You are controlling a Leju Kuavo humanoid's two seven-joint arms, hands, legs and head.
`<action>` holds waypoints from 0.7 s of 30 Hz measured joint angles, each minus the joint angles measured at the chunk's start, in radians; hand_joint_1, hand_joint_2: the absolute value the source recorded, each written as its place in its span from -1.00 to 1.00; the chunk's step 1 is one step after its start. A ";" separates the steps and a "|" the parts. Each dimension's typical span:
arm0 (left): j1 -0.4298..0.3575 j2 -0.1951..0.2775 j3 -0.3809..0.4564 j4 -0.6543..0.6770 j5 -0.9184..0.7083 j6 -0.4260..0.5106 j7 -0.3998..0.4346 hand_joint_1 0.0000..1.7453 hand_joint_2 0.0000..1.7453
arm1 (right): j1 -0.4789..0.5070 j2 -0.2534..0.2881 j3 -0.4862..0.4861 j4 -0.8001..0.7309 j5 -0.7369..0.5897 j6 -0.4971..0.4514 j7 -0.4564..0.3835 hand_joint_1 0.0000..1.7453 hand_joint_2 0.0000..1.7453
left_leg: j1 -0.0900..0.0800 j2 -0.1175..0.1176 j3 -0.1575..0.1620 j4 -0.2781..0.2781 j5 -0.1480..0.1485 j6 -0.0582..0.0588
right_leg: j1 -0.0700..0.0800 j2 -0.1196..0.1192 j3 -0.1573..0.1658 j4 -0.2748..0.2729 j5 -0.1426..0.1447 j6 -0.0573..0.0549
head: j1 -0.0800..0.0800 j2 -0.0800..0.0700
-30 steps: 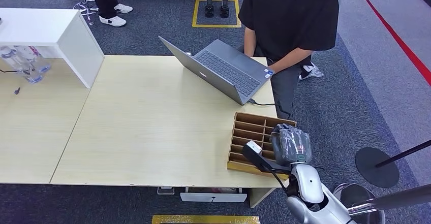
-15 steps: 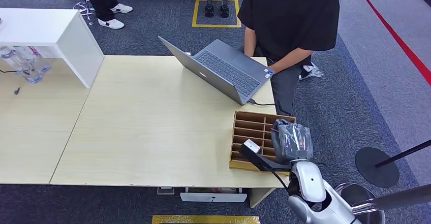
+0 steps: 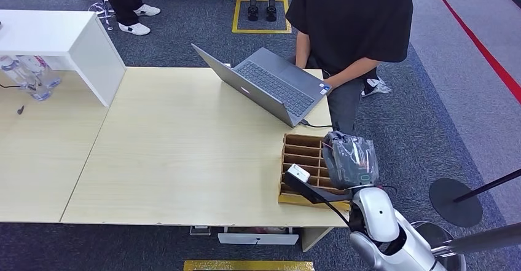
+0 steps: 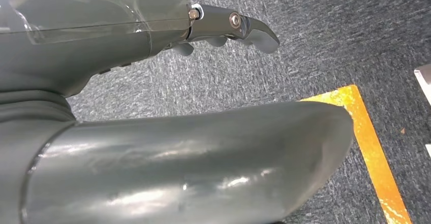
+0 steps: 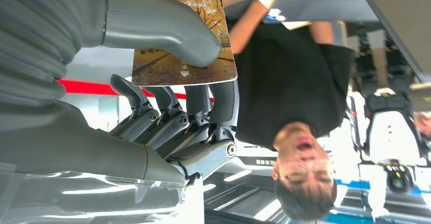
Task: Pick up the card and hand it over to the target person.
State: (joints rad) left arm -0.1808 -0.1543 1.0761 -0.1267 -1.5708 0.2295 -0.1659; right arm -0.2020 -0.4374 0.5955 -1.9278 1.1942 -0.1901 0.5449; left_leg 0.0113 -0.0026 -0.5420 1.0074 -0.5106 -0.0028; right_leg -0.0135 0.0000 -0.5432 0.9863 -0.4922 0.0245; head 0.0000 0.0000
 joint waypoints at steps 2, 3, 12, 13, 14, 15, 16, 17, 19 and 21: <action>-0.003 0.000 -0.006 -0.001 0.000 -0.001 0.001 -1.00 -1.00 | -0.022 -0.007 -0.007 0.000 -0.008 0.007 -0.001 0.76 1.00 | 0.000 0.000 0.000 0.000 0.000 0.000 | 0.000 0.000 0.000 0.000 0.000 0.000 | 0.000 0.000; -0.006 0.000 -0.011 -0.001 0.000 -0.002 0.003 -1.00 -1.00 | -0.040 -0.015 -0.015 0.008 -0.014 0.012 0.002 0.76 1.00 | 0.000 0.000 0.000 0.000 0.000 0.000 | 0.000 0.000 0.000 0.000 0.000 0.000 | 0.000 0.000; -0.023 -0.002 -0.054 -0.003 0.000 -0.011 0.020 -1.00 -1.00 | -0.145 -0.082 -0.076 0.185 -0.075 0.045 0.031 0.82 1.00 | 0.000 -0.001 0.000 0.000 0.001 0.000 | 0.000 -0.001 0.001 -0.001 0.001 0.001 | 0.000 0.000; -0.024 -0.002 -0.059 -0.003 0.000 -0.012 0.022 -1.00 -1.00 | -0.151 -0.087 -0.076 0.207 -0.074 0.047 0.033 0.81 1.00 | 0.000 -0.001 0.000 0.000 0.001 0.001 | 0.000 -0.001 0.001 -0.001 0.001 0.001 | 0.000 0.000; -0.025 -0.003 -0.066 -0.003 0.000 -0.014 0.025 -1.00 -1.00 | -0.157 -0.093 -0.077 0.233 -0.071 0.048 0.037 0.81 1.00 | 0.000 -0.001 0.001 0.000 0.001 0.001 | 0.000 -0.001 0.002 -0.002 0.001 0.001 | 0.000 0.000; -0.026 -0.003 -0.069 -0.003 0.000 -0.015 0.027 -1.00 -1.00 | -0.162 -0.097 -0.078 0.255 -0.067 0.046 0.040 0.81 1.00 | 0.000 -0.002 0.001 -0.001 0.001 0.001 | 0.000 -0.002 0.002 -0.002 0.001 0.001 | 0.000 0.000; -0.027 -0.003 -0.071 -0.003 0.000 -0.016 0.028 -1.00 -1.00 | -0.164 -0.099 -0.080 0.269 -0.066 0.041 0.042 0.81 1.00 | 0.000 -0.002 0.001 -0.001 0.001 0.000 | 0.000 -0.002 0.002 -0.002 0.001 0.001 | 0.000 0.000; -0.027 -0.004 -0.073 -0.003 0.000 -0.016 0.030 -1.00 -1.00 | -0.166 -0.101 -0.082 0.283 -0.062 0.035 0.044 0.81 1.00 | 0.000 -0.002 0.001 -0.001 0.001 0.000 | 0.000 -0.002 0.002 -0.002 0.001 0.001 | 0.000 0.000; -0.028 -0.003 -0.075 -0.003 0.000 -0.017 0.030 -1.00 -1.00 | -0.166 -0.104 -0.084 0.298 -0.056 0.027 0.046 0.80 1.00 | 0.001 -0.002 0.001 -0.001 0.001 0.000 | 0.000 -0.002 0.003 -0.003 0.001 0.001 | 0.000 0.000; -0.029 -0.003 -0.078 -0.003 0.000 -0.018 0.030 -1.00 -1.00 | -0.167 -0.107 -0.082 0.309 -0.046 0.024 0.047 0.80 1.00 | 0.001 -0.002 0.001 -0.001 0.001 0.000 | 0.000 -0.002 0.002 -0.002 0.001 0.001 | 0.000 0.000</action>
State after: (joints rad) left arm -0.2099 -0.1575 0.9979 -0.1302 -1.5708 0.2113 -0.1355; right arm -0.3692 -0.5447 0.5133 -1.6183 1.1484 -0.1656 0.5919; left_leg 0.0118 -0.0044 -0.5409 1.0066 -0.5096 -0.0024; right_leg -0.0131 -0.0018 -0.5407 0.9839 -0.4913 0.0254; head 0.0000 0.0000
